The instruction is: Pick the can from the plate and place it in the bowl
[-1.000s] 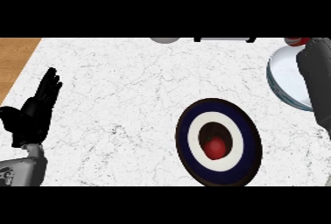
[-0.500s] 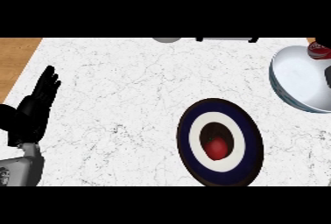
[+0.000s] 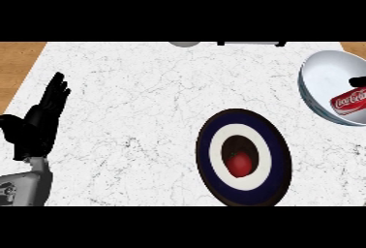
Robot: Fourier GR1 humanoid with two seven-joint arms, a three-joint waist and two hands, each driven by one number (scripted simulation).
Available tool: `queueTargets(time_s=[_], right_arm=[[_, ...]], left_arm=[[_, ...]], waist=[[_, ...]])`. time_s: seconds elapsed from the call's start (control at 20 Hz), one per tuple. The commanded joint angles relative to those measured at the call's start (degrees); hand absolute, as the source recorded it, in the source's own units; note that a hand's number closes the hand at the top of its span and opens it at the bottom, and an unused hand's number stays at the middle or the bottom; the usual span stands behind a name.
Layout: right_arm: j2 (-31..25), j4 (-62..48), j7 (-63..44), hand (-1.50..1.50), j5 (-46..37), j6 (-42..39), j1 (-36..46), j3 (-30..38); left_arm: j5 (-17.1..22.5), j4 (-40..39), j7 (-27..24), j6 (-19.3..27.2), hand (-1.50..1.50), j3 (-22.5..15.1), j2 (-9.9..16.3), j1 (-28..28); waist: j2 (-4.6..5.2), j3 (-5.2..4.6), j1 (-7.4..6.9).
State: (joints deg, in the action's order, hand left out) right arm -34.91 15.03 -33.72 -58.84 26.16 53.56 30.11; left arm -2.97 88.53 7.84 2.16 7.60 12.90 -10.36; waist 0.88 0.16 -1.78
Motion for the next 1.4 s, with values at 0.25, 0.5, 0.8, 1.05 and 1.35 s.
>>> queueTargets(time_s=[0.25,0.5,0.8,1.05,1.35], right_arm=[[3.94,9.68,20.14,-1.50,16.39,12.09,-3.52,12.79],[5.01,19.75,31.29,-1.50,28.56,13.12,-4.87,20.75],[10.51,34.61,32.75,-1.50,37.42,2.14,-20.86,22.31],[15.71,51.20,30.80,-1.50,43.04,-5.42,-32.91,23.59],[22.40,70.84,28.78,-1.50,52.94,-14.76,-46.21,26.05]], left_arm=[[-0.27,1.20,0.08,0.30,0.00,0.27,-0.14,2.09],[0.55,1.27,0.53,0.21,0.00,1.43,0.25,2.35],[1.48,1.75,2.56,-0.87,0.00,3.55,2.67,1.41],[0.30,-1.29,-3.06,-0.55,0.00,3.67,1.53,5.18],[-0.39,5.58,2.08,0.51,0.00,1.40,0.17,4.62]], waist=[[-0.89,0.10,1.45],[-1.42,0.04,2.89],[-1.61,-0.21,3.68],[-1.77,-0.35,4.61],[-1.38,-0.20,3.08]])
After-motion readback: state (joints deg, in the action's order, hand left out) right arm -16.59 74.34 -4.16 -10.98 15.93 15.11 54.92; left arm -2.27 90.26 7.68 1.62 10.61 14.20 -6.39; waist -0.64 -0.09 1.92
